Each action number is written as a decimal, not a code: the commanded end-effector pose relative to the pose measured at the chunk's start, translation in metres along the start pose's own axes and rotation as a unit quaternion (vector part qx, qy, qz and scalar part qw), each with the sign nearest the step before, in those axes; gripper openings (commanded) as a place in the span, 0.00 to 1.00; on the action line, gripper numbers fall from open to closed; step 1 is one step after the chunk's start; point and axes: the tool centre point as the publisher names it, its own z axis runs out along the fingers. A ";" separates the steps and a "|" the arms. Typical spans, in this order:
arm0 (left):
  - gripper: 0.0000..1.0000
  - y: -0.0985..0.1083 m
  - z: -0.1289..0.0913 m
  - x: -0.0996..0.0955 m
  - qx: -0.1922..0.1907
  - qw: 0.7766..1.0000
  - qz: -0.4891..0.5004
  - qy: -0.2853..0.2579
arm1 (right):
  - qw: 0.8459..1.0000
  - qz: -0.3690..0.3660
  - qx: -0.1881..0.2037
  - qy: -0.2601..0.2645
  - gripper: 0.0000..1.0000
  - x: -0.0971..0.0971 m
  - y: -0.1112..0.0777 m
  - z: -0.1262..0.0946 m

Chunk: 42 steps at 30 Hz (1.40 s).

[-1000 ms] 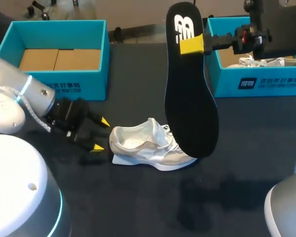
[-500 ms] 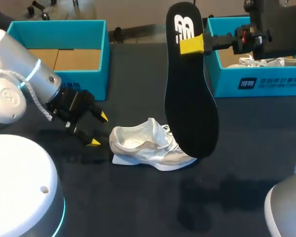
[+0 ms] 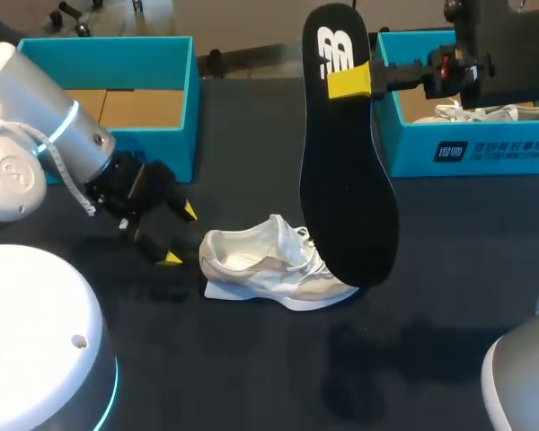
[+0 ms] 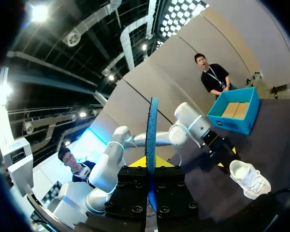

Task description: Take the shoe out of the shoebox, open the shoe tongue, remove and reinsert the insole, then place the shoe into the shoebox

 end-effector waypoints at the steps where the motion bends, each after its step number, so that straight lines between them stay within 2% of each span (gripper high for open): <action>1: 1.00 -0.009 0.005 -0.003 -0.052 0.999 -0.002 -0.015 | 1.000 0.001 0.001 -0.001 0.00 0.000 0.002 0.003; 2: 1.00 -0.010 0.007 -0.002 -0.072 0.997 -0.005 -0.029 | 1.000 0.001 0.001 -0.001 0.00 0.000 0.002 0.003; 6: 1.00 -0.013 0.010 -0.005 -0.088 0.996 -0.025 -0.013 | 1.000 0.001 0.001 -0.001 0.00 0.000 0.002 0.003; 20: 1.00 -0.030 0.010 0.000 -0.191 0.981 -0.015 -0.042 | 1.000 0.001 0.001 -0.001 0.00 0.000 0.002 0.003; 30: 1.00 -0.036 0.007 0.001 -0.255 0.966 -0.030 -0.017 | 1.000 0.001 0.001 -0.001 0.00 0.000 0.002 0.003; 36: 1.00 -0.040 0.003 0.002 -0.267 0.963 -0.029 -0.019 | 1.000 0.001 0.001 -0.001 0.00 0.000 0.002 0.003; 42: 1.00 -0.046 -0.007 0.003 -0.258 0.966 -0.026 -0.021 | 1.000 0.001 0.001 -0.001 0.00 0.000 0.002 0.003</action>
